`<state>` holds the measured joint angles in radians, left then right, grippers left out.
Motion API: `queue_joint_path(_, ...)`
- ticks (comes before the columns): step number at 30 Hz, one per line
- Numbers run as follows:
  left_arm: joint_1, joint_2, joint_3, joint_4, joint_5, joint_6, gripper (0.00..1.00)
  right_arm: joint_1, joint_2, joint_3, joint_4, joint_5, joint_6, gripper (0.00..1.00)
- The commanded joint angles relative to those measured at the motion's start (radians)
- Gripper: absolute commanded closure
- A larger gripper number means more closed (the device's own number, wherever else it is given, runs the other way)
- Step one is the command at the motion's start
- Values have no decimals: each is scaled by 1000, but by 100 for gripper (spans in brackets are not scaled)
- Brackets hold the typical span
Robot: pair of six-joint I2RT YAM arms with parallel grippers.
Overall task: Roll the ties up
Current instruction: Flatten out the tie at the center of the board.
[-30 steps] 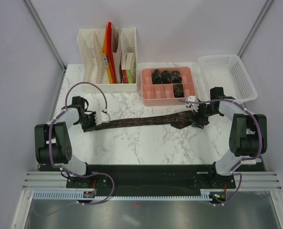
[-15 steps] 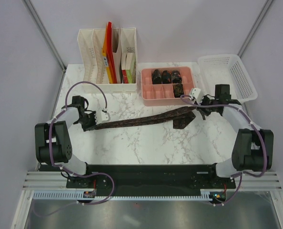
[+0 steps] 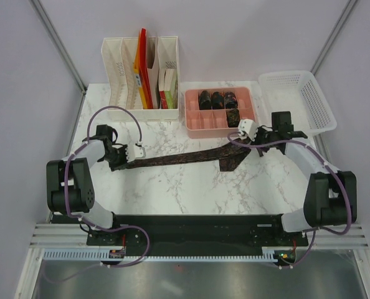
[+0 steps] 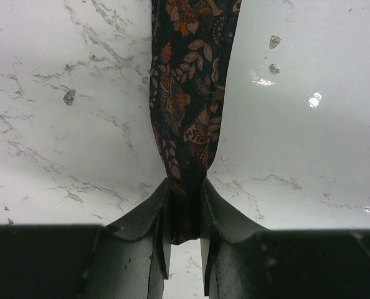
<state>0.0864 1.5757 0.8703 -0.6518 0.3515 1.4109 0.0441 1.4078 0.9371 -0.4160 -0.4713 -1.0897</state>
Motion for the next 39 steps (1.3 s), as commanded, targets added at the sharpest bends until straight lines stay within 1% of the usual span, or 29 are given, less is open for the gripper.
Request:
queue_joint_path(1,-1,10,-14,26,20,-17,73,4,77,37,17,-10,49,59)
queue_joint_path(2,1,10,-19,27,18,-15,73,0,83,54,-9,-19,89,49)
queue_joint_path(3,0,9,-20,27,17,-16,73,-4,77,48,-24,-24,111,41)
queue_joint_path(4,-2,10,-22,27,20,-21,73,-10,69,34,-20,-32,120,27)
queue_joint_path(7,-2,15,-16,26,24,-35,73,-29,8,-59,58,-59,149,19)
queue_joint_path(8,-1,17,-11,26,23,-38,73,-30,-6,-117,106,-66,143,18)
queue_joint_path(10,-1,23,-4,26,17,-38,73,-26,-26,-156,134,-70,103,18)
queue_joint_path(11,-1,24,-2,24,12,-39,73,-23,-23,-179,173,-64,100,18)
queue_joint_path(16,-1,32,6,26,12,-47,73,-1,72,-178,261,-33,132,20)
queue_joint_path(19,-2,43,10,26,11,-59,72,11,111,-188,371,-6,180,22)
queue_joint_path(22,-1,38,4,26,9,-56,72,31,148,-179,407,32,211,27)
queue_joint_path(23,-1,35,4,26,7,-56,73,37,154,-173,442,49,218,28)
queue_joint_path(26,-1,35,7,26,12,-58,72,45,171,-158,453,54,235,39)
queue_joint_path(27,-1,35,7,23,14,-58,72,53,184,-152,453,66,237,52)
queue_joint_path(28,-1,35,12,23,12,-58,72,56,189,-147,460,72,237,61)
queue_joint_path(29,-2,37,13,24,14,-59,72,65,194,-147,468,82,244,79)
queue_joint_path(31,-1,40,15,21,9,-66,72,68,186,-149,477,108,255,97)
queue_joint_path(32,-1,38,15,20,10,-64,72,69,159,-149,474,117,260,100)
queue_joint_path(34,-1,26,9,20,9,-61,72,68,111,-130,441,166,228,100)
queue_joint_path(35,-2,23,6,20,9,-59,73,66,50,-112,356,186,208,100)
queue_joint_path(36,-1,20,3,20,12,-59,73,68,15,-91,303,203,150,100)
queue_joint_path(37,-1,11,-2,18,12,-61,74,66,-24,-42,193,226,114,100)
queue_joint_path(38,-2,4,-4,17,14,-61,76,66,-102,-11,137,230,72,100)
queue_joint_path(39,-2,-9,-7,15,24,-64,78,66,-139,52,94,240,21,100)
